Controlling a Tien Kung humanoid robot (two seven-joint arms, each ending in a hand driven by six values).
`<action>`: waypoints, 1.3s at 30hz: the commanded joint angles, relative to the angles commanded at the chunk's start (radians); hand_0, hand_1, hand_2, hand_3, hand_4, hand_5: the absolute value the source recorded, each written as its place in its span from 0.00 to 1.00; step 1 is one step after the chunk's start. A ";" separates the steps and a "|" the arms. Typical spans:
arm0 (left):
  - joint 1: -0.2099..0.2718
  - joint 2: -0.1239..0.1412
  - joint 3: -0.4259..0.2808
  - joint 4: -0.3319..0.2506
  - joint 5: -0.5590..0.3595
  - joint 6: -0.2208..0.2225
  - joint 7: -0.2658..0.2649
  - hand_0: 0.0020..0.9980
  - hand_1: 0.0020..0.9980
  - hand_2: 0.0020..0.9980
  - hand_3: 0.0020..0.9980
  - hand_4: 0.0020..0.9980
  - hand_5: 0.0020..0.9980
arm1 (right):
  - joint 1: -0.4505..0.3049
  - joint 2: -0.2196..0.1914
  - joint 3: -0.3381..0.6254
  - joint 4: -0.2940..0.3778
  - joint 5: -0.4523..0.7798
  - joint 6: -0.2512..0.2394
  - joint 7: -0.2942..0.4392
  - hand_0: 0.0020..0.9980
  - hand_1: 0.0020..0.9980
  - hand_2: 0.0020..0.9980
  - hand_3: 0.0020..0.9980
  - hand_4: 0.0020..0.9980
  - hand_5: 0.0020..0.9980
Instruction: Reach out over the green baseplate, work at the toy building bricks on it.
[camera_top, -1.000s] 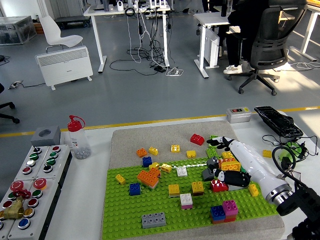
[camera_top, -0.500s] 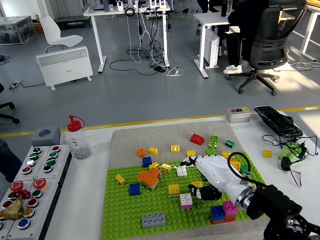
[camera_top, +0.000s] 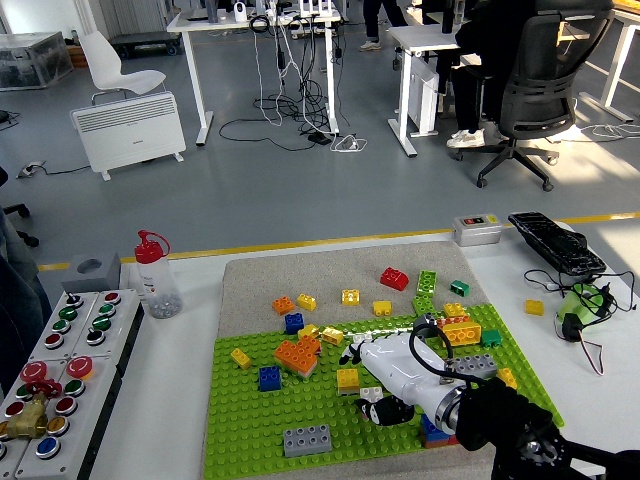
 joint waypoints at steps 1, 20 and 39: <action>0.000 0.000 0.000 0.000 0.000 0.000 0.000 0.69 0.70 0.69 0.62 0.36 1.00 | 0.007 0.007 -0.005 -0.009 -0.008 0.006 -0.009 0.63 0.69 0.71 0.72 0.70 0.16; -0.003 0.002 -0.002 0.000 0.000 0.000 0.000 0.69 0.70 0.69 0.62 0.36 1.00 | 0.044 0.049 -0.060 -0.112 -0.062 0.041 -0.039 0.38 0.56 0.70 0.73 0.72 0.20; -0.002 0.002 0.000 0.000 -0.002 0.000 0.001 0.69 0.70 0.69 0.62 0.35 1.00 | 0.044 0.057 -0.076 -0.157 -0.074 0.041 -0.028 0.17 0.37 0.67 0.71 0.73 0.18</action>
